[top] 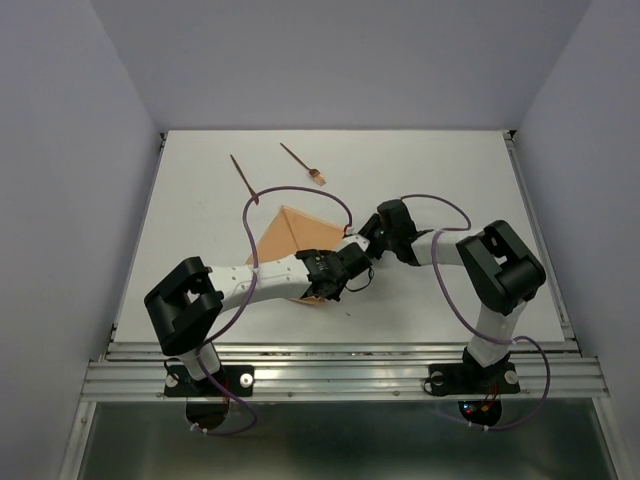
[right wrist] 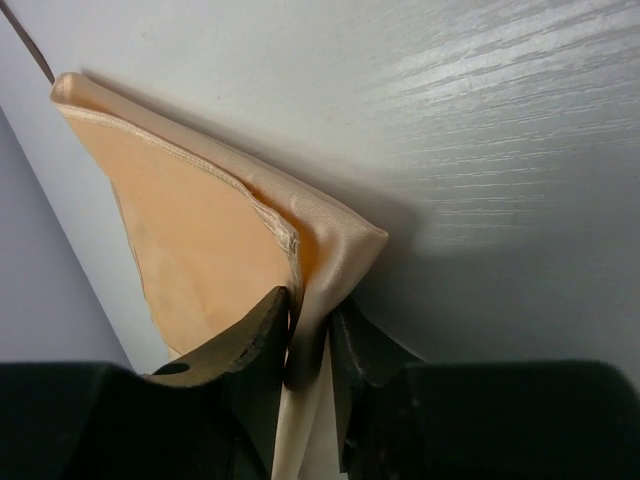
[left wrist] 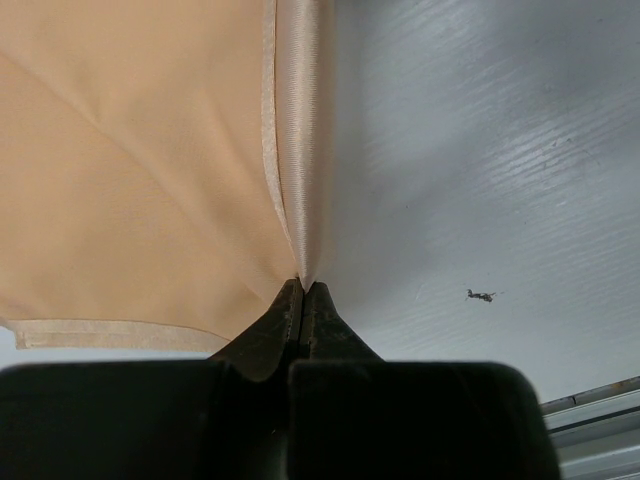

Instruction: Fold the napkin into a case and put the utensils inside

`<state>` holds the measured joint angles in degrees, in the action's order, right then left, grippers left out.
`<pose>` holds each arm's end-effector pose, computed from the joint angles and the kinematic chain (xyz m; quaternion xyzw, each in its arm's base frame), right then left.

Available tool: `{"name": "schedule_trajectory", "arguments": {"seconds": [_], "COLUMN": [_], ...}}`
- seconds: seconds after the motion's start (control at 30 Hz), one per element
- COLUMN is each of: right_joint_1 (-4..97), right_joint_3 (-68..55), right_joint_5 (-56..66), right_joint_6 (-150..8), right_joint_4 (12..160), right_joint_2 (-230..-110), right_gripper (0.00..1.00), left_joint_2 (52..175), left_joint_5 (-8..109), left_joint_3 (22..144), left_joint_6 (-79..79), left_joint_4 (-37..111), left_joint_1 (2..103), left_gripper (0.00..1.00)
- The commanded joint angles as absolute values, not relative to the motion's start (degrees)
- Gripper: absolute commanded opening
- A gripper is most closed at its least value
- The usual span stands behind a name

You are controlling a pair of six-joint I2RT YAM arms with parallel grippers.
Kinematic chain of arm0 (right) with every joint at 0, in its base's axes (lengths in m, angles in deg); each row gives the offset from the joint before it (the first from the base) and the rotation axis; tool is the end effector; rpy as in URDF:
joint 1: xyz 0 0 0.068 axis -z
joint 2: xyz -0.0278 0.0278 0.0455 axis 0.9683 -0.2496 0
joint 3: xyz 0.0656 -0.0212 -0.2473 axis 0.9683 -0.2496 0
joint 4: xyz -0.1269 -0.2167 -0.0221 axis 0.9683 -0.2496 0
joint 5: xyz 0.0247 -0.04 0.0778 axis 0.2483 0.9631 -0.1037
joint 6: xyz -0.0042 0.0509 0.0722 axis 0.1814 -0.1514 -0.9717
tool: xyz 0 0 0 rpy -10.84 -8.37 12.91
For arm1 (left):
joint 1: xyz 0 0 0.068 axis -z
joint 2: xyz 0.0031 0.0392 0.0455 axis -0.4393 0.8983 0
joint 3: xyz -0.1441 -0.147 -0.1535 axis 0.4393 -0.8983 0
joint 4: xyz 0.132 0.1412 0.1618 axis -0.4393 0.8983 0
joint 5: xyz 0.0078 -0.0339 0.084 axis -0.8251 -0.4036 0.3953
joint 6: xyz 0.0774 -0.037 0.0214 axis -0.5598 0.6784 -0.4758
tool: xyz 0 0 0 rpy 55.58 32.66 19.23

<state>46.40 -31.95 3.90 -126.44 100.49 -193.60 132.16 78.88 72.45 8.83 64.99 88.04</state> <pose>0.3277 0.1958 0.0963 0.2302 0.8784 0.3428 0.2406 0.1863 -0.2924 0.1606 0.2944 0.9008 -0.0515 0.3150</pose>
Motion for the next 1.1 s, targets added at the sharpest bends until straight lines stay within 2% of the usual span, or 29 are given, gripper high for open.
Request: {"name": "schedule_trajectory", "arguments": {"seconds": [0.0, 0.07, 0.1, 0.33, 0.77, 1.07], "right_joint_1": [47.2, 47.2, 47.8, 48.4, 50.1, 50.7], "right_joint_3": [-30.2, -30.4, -30.4, -32.1, -27.7, -25.2], "right_joint_5": [4.4, 4.7, 4.9, 7.9, 23.7, 32.6], "right_joint_6": [-127.5, -127.4, -127.3, -124.2, -110.6, -106.5], "right_joint_4": [102.7, 102.7, 102.7, 101.0, 79.8, 71.1], "right_joint_2": [-194.3, -193.9, -193.1, -185.7, -164.9, -153.4], "right_gripper": [0.18, 0.09, 0.01, 0.01, 0.01, 0.01], "left_joint_2": [129.4, 129.2, 129.2, 128.3, 128.4, 130.8], "left_joint_5": [79.9, 80.0, 80.0, 80.1, 75.2, 73.3], "left_joint_3": [72.5, 72.6, 72.8, 76.7, 94.9, 106.9], "left_joint_6": [8.4, 8.5, 8.4, 7.0, 5.5, 4.0], "left_joint_4": [65.2, 65.3, 65.6, 68.6, 75.0, 80.9], "left_joint_1": [88.0, 88.0, 88.0, 89.6, 90.9, 91.0], "left_gripper": [0.0, 0.0, 0.0, 0.0, 0.0, 0.0]}}
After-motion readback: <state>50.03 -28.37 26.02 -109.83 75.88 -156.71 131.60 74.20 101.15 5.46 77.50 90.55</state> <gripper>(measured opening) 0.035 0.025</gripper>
